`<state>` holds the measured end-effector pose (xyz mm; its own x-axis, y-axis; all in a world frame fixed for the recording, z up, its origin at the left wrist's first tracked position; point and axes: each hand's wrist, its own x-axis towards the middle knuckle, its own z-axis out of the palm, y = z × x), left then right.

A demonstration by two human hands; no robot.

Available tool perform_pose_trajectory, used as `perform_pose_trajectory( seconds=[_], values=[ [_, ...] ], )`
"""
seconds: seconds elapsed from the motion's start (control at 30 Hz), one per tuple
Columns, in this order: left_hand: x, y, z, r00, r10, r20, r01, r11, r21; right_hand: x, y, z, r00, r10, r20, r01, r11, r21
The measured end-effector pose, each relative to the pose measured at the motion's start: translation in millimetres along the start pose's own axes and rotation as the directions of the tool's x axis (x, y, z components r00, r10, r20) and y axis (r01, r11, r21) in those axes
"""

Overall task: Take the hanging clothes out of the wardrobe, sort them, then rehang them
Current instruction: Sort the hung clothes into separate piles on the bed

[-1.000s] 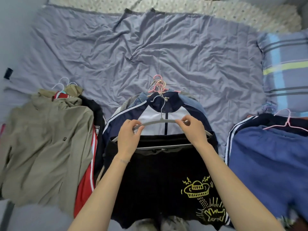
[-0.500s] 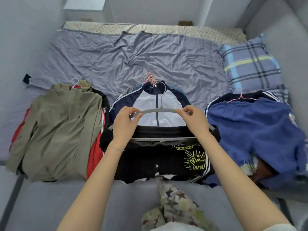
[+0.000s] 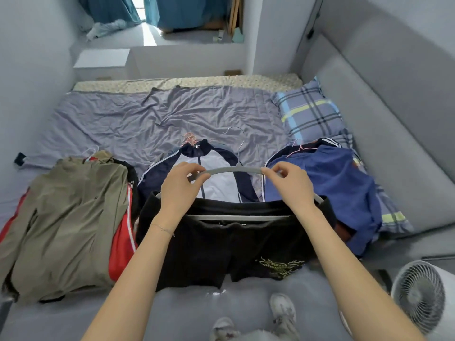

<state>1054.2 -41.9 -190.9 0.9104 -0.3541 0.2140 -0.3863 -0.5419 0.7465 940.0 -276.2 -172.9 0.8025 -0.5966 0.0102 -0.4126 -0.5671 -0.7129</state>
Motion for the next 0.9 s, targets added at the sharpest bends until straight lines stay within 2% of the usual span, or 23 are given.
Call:
perform_pose_trajectory(
  seconds=[0.2, 0.63, 0.9],
  values=[
    [10.5, 66.9, 69.1, 0.999, 0.024, 0.042, -0.023, 0.999, -0.031, 28.3, 56.4, -72.9, 0.999, 0.033, -0.031, -0.034, 0.999, -0.036],
    [48.9, 214.1, 239.8, 1.000, -0.002, 0.002, 0.002, 0.997, -0.078, 134.1, 177.9, -238.7, 0.997, -0.067, -0.027, 0.064, 0.992, -0.107],
    [126.2, 232.6, 319.3, 1.000, -0.008, 0.016, 0.010, 0.992, -0.123, 231.7, 212.6, -271.2, 0.996, -0.091, -0.019, 0.089, 0.992, -0.090]
  ],
)
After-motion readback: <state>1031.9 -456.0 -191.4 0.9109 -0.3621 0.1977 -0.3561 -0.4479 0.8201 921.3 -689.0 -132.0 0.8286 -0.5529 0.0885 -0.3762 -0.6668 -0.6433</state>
